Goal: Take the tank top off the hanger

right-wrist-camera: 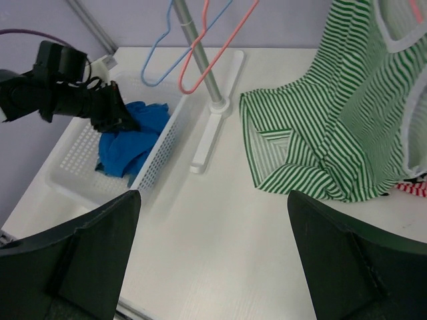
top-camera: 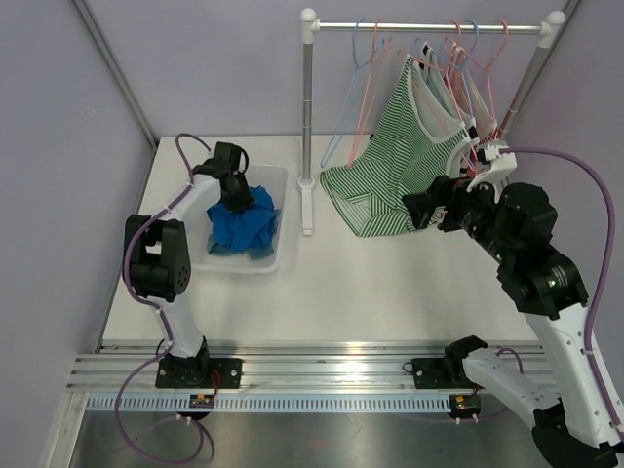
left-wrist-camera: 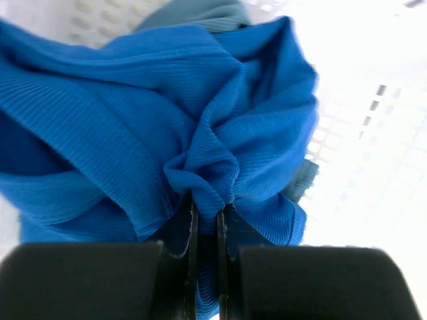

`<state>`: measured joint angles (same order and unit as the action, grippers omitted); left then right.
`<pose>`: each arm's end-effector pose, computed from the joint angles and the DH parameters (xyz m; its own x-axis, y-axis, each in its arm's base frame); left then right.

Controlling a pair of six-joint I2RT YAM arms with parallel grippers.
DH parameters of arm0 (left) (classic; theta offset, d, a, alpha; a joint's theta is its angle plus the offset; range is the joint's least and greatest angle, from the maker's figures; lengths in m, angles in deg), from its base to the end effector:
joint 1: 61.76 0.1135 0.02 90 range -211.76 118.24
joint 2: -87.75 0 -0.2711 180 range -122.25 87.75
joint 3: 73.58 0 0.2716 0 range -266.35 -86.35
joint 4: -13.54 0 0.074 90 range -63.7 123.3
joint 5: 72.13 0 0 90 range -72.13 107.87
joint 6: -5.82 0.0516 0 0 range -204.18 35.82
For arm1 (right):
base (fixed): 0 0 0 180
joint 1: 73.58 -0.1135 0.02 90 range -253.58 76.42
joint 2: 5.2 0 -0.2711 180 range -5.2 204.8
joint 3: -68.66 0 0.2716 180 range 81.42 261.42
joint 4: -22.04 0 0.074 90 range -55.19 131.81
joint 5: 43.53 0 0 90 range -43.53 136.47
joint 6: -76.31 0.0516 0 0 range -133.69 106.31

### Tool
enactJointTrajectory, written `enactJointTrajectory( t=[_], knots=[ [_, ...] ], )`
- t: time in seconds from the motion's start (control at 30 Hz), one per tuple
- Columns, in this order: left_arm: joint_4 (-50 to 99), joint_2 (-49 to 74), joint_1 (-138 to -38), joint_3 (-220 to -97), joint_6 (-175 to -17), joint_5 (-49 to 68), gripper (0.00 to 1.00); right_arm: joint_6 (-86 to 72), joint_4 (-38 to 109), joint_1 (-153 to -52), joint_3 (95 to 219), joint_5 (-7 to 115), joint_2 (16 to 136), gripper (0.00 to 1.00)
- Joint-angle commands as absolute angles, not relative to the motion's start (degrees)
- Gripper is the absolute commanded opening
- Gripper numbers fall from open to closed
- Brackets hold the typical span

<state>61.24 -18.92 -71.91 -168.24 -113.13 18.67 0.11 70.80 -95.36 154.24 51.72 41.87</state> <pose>0.4202 -0.0745 0.2082 -0.8257 -0.3439 -0.4472 -0.2633 0.9360 -0.2336 0.1573 0.0679 0.4588 -0.2686 0.1485 -0.9518 -0.4006 0.8813 0.2505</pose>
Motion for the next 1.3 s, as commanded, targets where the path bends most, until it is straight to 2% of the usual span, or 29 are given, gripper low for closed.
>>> enactJointTrajectory(
  t=[0.0, 0.1, 0.13, 0.2, 0.27, 0.43, 0.5, 0.6, 0.67, 0.77, 0.93, 1.23, 1.27],
  knots=[
    [60.2, -16.6, -72.4, -168.5, -113.9, 15.8, 0.10, -1.5, 72.9, -95.7, 163.2, 42.1, 47.4, 1.00],
    [60.3, -10.6, -72.4, -169.1, -114.1, 15.0, 0.54, -2.6, 76.8, -95.6, 169.1, 34.5, 54.2, 0.99],
    [60.3, -8.9, -72.5, -169.2, -114.1, 15.4, 0.72, -2.9, 78.0, -95.5, 174.4, 32.9, 56.1, 0.99],
    [61.7, -5.4, -72.7, -171.0, -114.0, 15.5, 0.80, -4.3, 80.5, -94.4, 182.5, 33.0, 61.8, 0.99],
    [63.8, -0.9, -73.0, -172.7, -113.4, 16.8, 0.99, -5.2, 82.4, -93.4, 188.6, 33.9, 66.0, 0.99],
    [68.6, 9.2, -73.1, -173.9, -111.3, 16.1, 0.99, -8.8, 91.0, -89.0, 209.8, 32.6, 81.7, 0.99],
    [69.1, 15.7, -73.5, -172.1, -110.4, 15.4, 0.99, -9.8, 92.4, -87.2, 213.9, 32.6, 86.7, 0.99],
    [68.8, 24.6, -75.2, -166.3, -107.8, 14.2, 0.99, -12.7, 91.9, -84.1, 219.9, 36.6, 91.7, 0.90],
    [68.6, 28.8, -76.6, -161.2, -106.4, 12.5, 0.99, -13.3, 91.7, -82.2, 221.6, 38.8, 93.9, 0.81],
    [67.5, 35.4, -77.0, -154.7, -101.5, 7.9, 0.99, -15.8, 92.0, -80.1, 224.8, 41.5, 98.0, 0.74],
    [67.0, 43.1, -77.0, -146.2, -98.5, 10.7, 0.99, -17.9, 92.1, -79.2, 226.7, 44.1, 103.2, 0.67],
    [64.4, 42.8, -77.0, -140.2, -98.5, 8.7, 0.99, -17.9, 89.7, -79.1, 225.3, 46.2, 105.3, 0.56],
    [64.3, 43.1, -76.9, -140.1, -98.5, 8.7, 0.99, -18.0, 89.9, -79.2, 225.6, 46.2, 105.5, 0.50]
  ],
)
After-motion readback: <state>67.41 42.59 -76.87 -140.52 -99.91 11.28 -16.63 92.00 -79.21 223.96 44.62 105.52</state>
